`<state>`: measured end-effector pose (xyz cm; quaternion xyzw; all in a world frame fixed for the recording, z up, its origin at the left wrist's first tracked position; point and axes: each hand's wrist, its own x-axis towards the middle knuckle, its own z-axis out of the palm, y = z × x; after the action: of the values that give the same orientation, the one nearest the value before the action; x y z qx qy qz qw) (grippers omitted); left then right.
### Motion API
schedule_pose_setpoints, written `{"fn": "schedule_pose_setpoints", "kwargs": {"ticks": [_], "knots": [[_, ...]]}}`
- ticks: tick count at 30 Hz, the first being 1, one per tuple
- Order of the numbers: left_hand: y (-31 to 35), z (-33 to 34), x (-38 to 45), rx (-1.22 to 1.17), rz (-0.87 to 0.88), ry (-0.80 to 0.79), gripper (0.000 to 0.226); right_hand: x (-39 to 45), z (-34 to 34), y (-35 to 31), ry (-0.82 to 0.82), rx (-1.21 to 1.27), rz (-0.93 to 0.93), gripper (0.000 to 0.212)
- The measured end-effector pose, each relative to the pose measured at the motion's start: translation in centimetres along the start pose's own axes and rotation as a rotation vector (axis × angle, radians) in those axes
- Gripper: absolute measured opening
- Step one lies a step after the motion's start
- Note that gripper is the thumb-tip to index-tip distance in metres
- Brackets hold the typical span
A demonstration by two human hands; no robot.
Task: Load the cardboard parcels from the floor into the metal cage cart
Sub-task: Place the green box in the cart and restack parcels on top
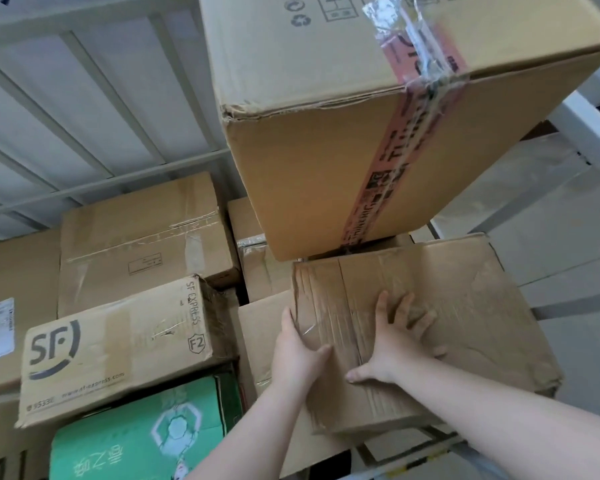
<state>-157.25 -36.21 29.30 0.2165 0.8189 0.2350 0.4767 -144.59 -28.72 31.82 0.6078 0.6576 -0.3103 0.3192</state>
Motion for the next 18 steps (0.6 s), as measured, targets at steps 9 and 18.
{"fn": "schedule_pose_setpoints", "kwargs": {"ticks": [9, 18], "knots": [[-2.1, -0.9, -0.9, -0.012, -0.032, 0.036, 0.103, 0.6, 0.3, -2.4, -0.032, -0.162, -0.197, 0.146], [-1.2, -2.5, 0.9, -0.115, -0.010, 0.080, 0.091, 1.5, -0.7, -4.1, 0.051, -0.154, -0.243, 0.142]]}}
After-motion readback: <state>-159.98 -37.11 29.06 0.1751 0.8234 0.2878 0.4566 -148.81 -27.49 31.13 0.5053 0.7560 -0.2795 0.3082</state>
